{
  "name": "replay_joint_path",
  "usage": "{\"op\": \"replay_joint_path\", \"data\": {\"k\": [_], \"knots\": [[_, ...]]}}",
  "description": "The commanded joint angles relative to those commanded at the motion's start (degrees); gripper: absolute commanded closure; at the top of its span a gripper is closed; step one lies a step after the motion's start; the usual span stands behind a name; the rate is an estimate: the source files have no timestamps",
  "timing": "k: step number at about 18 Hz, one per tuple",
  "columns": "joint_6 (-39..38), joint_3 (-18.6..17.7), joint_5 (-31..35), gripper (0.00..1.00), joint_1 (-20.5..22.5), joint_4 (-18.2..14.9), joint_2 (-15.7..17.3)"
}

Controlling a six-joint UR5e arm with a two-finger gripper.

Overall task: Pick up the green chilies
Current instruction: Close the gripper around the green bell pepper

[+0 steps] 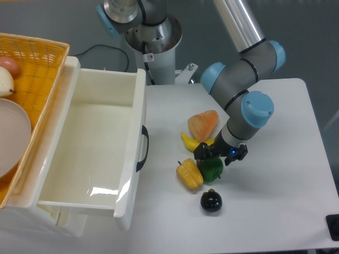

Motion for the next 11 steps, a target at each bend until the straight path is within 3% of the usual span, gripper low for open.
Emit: {"op": "replay_joint_path", "data": {"k": [11], "knots": [[0.00,0.00,0.00,0.48,0.09,0.00,-0.18]]}}
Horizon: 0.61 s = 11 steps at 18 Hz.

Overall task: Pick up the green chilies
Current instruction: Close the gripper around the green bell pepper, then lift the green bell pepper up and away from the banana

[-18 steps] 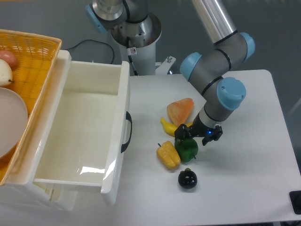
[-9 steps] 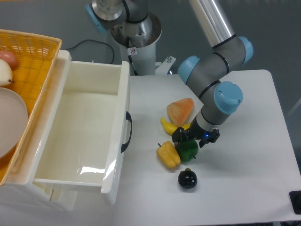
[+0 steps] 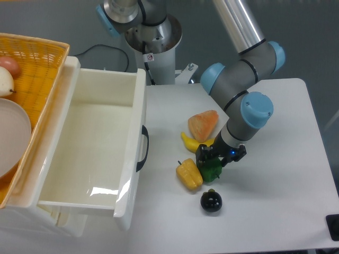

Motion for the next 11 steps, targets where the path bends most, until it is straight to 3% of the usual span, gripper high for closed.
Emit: {"op": "replay_joint_path", "data": {"k": [6,11], "knots": [[0.09,1.31,-0.09,0.70,0.53,-0.09,0.44],[0.70,6.23,2.28,0.71,1.32,-0.35,0.18]]}}
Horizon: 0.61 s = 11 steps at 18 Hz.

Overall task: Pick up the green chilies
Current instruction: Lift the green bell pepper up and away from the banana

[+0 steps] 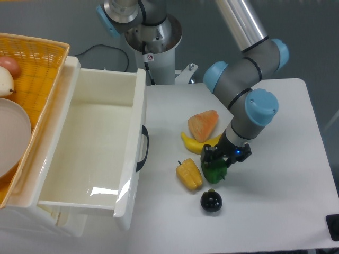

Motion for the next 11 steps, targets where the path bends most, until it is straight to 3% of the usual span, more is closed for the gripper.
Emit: {"op": "replay_joint_path", "data": {"k": [4,7,11], "knots": [[2.97,3.78,3.08,0.71,0.61,-0.09,-0.61],[11.22,4.84,7.38,0.71,1.49,-0.35,-0.79],[19.40,6.42,8.27,0.71,3.16,-2.10,-0.97]]}}
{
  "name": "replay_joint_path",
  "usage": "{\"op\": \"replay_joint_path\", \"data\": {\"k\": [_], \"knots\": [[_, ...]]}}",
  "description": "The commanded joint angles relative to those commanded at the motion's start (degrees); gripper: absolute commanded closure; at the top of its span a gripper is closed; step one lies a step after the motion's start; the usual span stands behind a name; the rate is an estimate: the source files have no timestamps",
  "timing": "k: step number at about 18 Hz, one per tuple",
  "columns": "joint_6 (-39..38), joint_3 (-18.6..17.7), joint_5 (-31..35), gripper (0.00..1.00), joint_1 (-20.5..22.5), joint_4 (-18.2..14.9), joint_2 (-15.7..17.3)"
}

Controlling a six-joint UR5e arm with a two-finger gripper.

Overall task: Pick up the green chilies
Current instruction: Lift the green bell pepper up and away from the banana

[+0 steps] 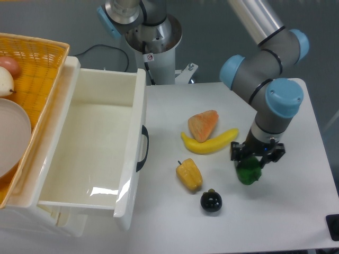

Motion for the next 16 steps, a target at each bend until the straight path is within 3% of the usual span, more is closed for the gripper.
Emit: {"op": "replay_joint_path", "data": {"k": [7,16], "knots": [[15.21,2.73,4.65,0.71,2.11,-3.25,-0.79],[19.27,2.47,7.38,0.71,2.99,-3.70,-0.88]]}}
